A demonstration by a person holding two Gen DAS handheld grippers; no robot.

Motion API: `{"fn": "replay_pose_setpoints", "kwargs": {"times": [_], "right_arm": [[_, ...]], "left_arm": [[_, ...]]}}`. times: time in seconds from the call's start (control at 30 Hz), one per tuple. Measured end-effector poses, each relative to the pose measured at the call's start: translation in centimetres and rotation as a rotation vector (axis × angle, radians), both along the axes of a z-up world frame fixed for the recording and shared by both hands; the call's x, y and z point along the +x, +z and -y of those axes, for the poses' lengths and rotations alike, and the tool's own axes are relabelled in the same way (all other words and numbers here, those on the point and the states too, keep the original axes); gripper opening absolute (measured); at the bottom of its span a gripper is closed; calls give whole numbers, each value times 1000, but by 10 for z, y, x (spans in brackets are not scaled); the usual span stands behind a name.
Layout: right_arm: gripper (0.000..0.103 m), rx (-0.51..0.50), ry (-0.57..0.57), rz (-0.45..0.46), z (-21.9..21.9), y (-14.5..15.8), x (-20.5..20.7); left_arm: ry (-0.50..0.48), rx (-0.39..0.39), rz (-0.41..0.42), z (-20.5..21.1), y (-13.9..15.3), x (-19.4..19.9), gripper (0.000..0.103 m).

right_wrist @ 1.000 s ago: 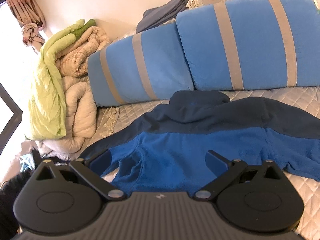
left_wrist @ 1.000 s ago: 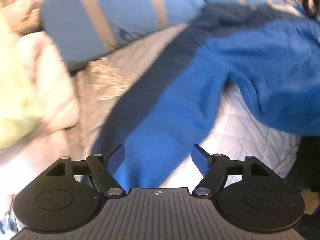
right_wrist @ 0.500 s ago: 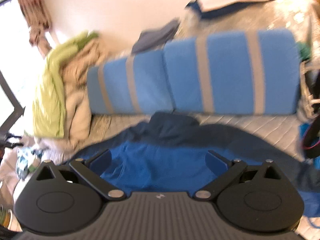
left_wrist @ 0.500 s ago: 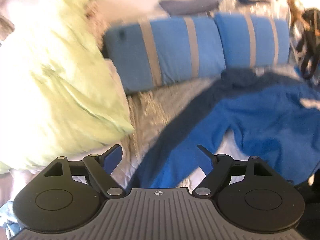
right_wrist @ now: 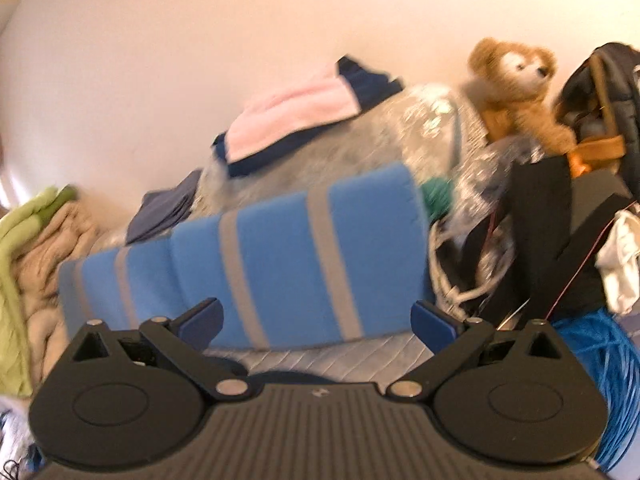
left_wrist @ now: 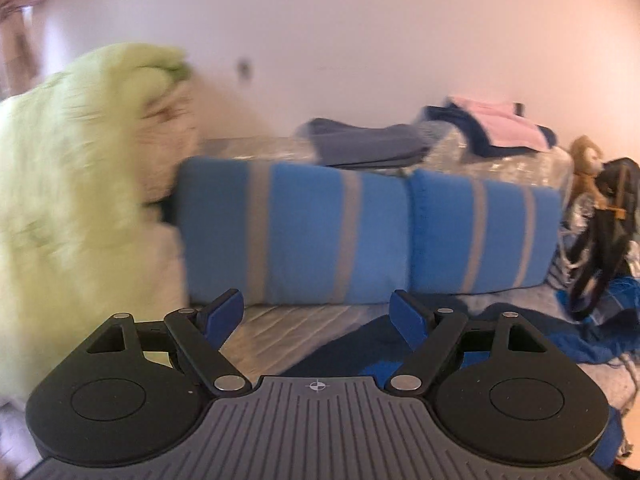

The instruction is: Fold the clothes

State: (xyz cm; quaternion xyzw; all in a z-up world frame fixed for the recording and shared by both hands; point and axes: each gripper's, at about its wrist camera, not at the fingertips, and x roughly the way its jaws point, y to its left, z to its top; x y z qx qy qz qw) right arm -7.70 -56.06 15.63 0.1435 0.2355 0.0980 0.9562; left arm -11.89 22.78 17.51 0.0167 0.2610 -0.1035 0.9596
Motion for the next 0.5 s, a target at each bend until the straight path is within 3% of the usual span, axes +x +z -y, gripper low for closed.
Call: {"fn": "replay_pose_setpoints", "kwargs": {"times": [0.07, 0.3, 0.5], "right_arm": [[103, -19, 5, -13, -9, -11, 11], [103, -65, 83, -114, -91, -92, 51], [103, -121, 158, -180, -171, -149, 74]], "left_arm": [[-27, 1, 2, 32, -18, 19, 87], [-68, 64, -39, 148, -104, 81, 87], [-88, 38, -115, 220, -171, 111, 87]]}}
